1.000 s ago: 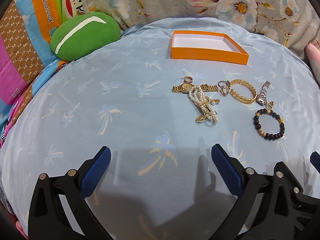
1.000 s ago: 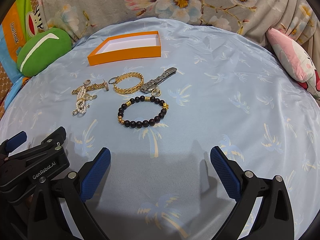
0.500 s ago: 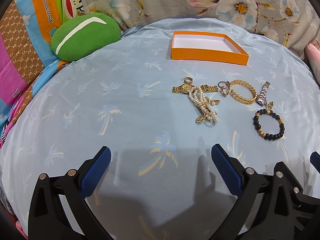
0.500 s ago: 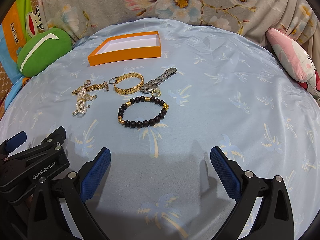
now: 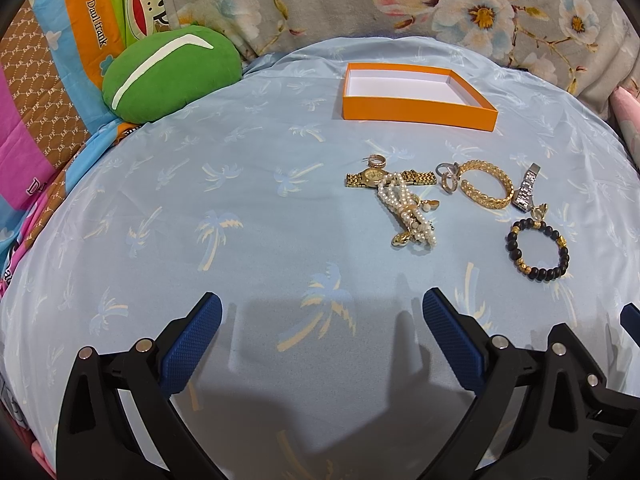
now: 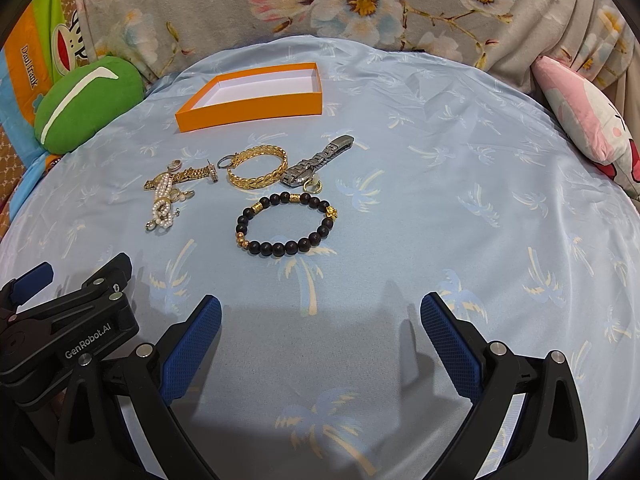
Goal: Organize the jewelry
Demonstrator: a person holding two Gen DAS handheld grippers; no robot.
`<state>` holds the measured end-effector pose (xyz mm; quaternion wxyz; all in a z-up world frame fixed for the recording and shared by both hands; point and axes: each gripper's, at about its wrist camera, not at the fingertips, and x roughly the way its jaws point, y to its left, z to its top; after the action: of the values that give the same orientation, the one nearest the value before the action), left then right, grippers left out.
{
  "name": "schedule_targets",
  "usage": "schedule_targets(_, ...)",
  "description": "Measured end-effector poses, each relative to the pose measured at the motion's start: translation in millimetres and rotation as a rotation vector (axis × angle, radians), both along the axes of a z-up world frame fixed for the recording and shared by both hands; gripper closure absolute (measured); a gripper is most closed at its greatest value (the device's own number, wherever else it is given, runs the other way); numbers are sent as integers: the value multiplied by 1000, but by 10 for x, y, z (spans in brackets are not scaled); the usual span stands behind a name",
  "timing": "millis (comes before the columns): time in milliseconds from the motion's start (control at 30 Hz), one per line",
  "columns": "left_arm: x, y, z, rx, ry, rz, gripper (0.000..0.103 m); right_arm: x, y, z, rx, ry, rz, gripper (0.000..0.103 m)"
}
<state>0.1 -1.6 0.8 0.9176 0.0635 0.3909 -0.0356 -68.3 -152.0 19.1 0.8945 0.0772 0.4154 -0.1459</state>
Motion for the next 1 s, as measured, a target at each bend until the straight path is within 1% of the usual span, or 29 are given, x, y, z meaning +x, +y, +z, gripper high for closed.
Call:
schedule_targets(867,5,18,20,2,-5,5,5,0,-2,-7,4,1,5,5)
schedule_targets(1000,58,106,51,-27,3,20,5,34,16,15,21,5,24,6)
